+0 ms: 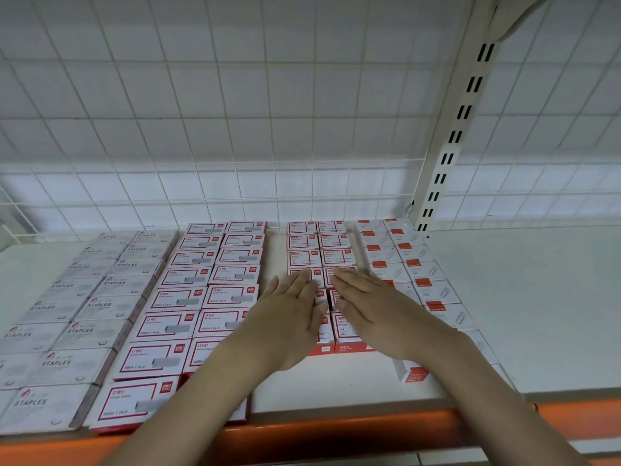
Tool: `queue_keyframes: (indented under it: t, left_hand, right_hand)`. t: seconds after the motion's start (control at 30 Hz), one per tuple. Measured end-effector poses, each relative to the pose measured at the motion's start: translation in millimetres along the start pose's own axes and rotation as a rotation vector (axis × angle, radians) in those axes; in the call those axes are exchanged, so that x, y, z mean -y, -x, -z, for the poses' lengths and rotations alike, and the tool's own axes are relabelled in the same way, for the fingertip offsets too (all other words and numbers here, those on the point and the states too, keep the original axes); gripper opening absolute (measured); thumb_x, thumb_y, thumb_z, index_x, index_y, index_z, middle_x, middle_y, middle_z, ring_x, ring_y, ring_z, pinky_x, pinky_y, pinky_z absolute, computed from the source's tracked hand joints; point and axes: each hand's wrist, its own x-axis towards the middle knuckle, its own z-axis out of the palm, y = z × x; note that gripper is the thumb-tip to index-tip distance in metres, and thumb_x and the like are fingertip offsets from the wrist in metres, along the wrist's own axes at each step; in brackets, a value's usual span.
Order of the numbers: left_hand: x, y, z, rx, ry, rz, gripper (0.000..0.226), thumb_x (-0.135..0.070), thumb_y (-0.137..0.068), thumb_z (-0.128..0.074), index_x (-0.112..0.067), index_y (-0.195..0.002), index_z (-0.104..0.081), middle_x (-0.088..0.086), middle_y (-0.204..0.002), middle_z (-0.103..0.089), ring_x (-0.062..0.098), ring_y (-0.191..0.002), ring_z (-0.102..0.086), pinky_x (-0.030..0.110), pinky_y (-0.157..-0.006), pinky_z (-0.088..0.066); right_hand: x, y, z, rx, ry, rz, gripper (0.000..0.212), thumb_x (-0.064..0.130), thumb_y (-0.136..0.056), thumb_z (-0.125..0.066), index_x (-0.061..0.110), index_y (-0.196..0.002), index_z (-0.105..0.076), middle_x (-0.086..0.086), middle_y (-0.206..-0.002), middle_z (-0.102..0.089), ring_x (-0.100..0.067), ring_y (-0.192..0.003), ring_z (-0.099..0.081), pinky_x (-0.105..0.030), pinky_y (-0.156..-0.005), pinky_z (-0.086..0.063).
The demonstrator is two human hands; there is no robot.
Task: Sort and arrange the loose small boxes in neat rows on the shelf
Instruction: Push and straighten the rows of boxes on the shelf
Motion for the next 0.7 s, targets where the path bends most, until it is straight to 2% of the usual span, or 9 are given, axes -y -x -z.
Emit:
queue_keyframes:
  t: [0.17, 0.3, 0.57, 0.7]
  left_hand:
    - [-3, 2, -1, -0.003, -0.027, 0.03, 0.055, -0.04, -0.1, -0.01, -0.018, -0.149, 0.002, 0.0, -0.157, 0.009, 0.014, -0.143, 0.013, 0.033, -0.116, 0.008]
    - [-9, 15, 0, -0.043, -0.053, 0.043, 0.055, -0.04, -0.1, -0.007, -0.018, -0.147, 0.01, -0.001, -0.155, 0.017, 0.013, -0.141, 0.018, 0.035, -0.117, 0.008]
    - [-21, 35, -6, -0.023, -0.075, 0.018, 0.054, -0.039, -0.1, -0.009, -0.02, -0.148, 0.007, -0.003, -0.156, 0.014, 0.01, -0.142, 0.014, 0.029, -0.113, 0.013]
    - [-19, 36, -5, -0.02, -0.079, 0.014, 0.054, -0.038, -0.1, -0.01, -0.02, -0.148, 0.006, -0.003, -0.156, 0.013, 0.01, -0.142, 0.014, 0.029, -0.113, 0.013]
  right_hand:
    - [1, 2, 0, 0.003, -0.003, -0.005, 0.051, 0.038, -0.101, -0.015, 0.023, -0.149, -0.005, 0.011, -0.156, 0.004, 0.004, -0.136, 0.016, -0.018, -0.109, 0.013]
    - [5, 15, 1, -0.026, -0.007, 0.009, 0.051, 0.039, -0.101, -0.015, 0.024, -0.149, -0.003, 0.014, -0.155, 0.006, 0.011, -0.128, 0.021, -0.015, -0.107, 0.016]
    - [11, 31, -7, -0.001, -0.023, -0.006, 0.051, 0.038, -0.101, -0.015, 0.027, -0.148, 0.0, 0.017, -0.154, 0.008, 0.011, -0.127, 0.023, -0.011, -0.103, 0.019]
    - [10, 28, -10, -0.007, -0.007, 0.001, 0.051, 0.038, -0.101, -0.015, 0.026, -0.148, -0.001, 0.016, -0.155, 0.007, 0.007, -0.135, 0.019, -0.017, -0.111, 0.015]
